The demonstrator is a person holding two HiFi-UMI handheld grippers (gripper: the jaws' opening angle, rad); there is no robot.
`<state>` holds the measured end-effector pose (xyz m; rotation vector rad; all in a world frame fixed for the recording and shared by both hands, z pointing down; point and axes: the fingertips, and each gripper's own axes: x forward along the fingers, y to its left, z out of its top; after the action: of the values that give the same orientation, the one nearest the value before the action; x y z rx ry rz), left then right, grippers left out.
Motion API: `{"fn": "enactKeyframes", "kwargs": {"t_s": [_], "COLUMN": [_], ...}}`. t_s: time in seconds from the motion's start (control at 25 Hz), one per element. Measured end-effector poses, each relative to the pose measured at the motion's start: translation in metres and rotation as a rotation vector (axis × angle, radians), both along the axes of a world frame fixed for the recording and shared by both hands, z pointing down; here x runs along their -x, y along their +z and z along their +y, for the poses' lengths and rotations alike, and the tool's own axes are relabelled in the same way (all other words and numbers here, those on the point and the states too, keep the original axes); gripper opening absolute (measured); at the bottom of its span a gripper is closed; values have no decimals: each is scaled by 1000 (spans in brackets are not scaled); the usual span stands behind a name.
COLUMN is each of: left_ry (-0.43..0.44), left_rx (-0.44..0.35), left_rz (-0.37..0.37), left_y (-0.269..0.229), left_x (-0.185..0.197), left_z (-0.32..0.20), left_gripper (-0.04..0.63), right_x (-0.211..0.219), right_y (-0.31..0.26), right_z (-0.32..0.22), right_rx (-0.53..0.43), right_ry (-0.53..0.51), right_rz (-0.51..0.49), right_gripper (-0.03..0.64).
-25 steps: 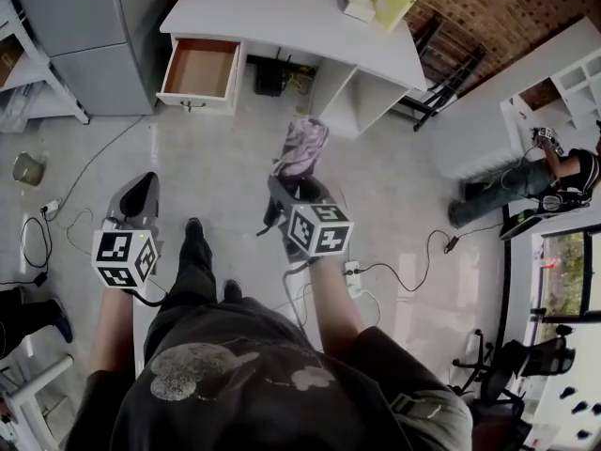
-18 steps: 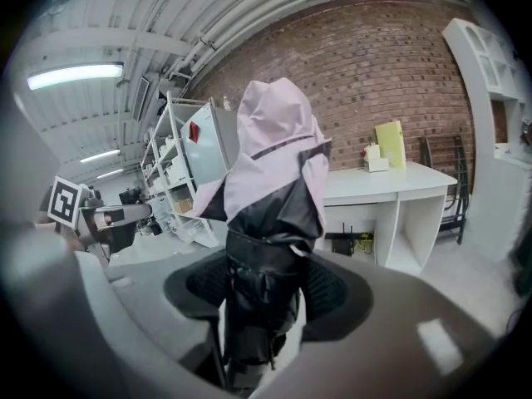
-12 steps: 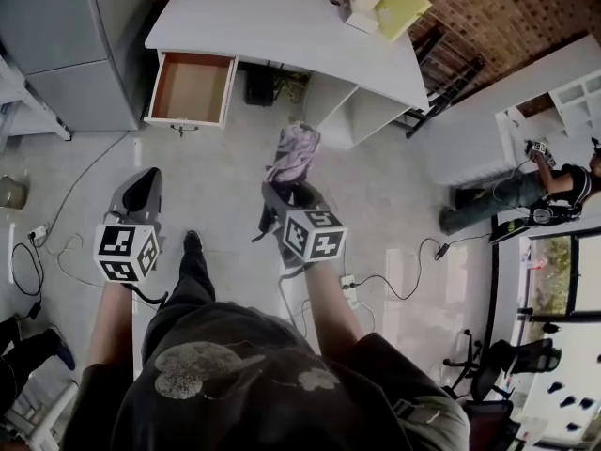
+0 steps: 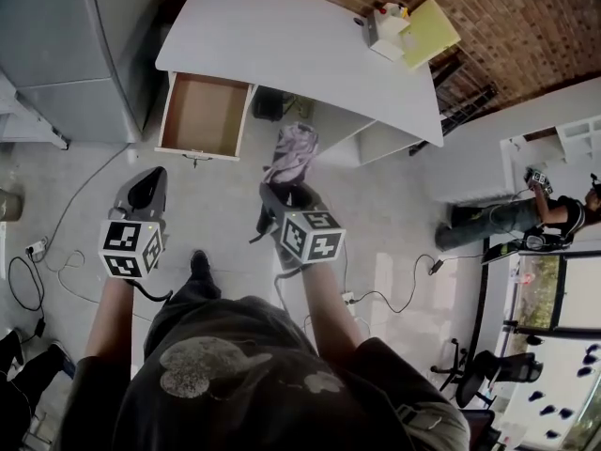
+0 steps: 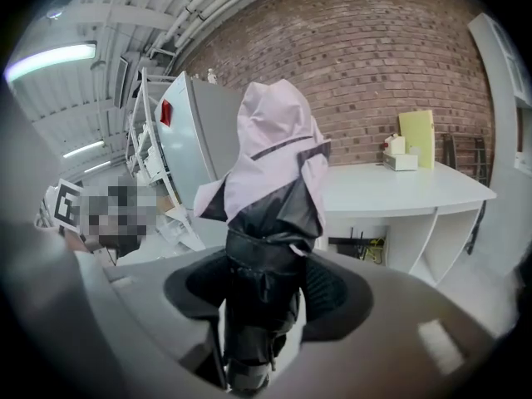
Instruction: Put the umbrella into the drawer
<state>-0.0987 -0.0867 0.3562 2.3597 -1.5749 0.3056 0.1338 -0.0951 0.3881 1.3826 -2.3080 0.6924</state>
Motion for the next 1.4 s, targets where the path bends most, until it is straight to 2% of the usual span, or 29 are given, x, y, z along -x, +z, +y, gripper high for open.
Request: {"fn": "enactKeyframes", "kwargs": {"t_s": [0.36,0.56,0.88,1.08,1.4], "left_ry": [-35,-112,-321,-433,-607], "left_rx": [46,79,115,153,162], "left_rz": [26,27,17,6,-14], "left_y": [16,28,41,56,84], "left_x": [30,44,66,70,93], "left_z": [-39,-41,-66,-77,-100], "left_gripper": [11,11,11,11,11], "right_x": [37,50,96,130,174], "right_y": [6,24,59,90,152], "right_z": [-54,-80,-141,-171,-206], "right_rx": [24,53,103,126,130], "right_ry": [-64,-143,-385,-565,-775], "right_rz": [33,47,52,89,189], "right_gripper": [236,236,236,236,236]}}
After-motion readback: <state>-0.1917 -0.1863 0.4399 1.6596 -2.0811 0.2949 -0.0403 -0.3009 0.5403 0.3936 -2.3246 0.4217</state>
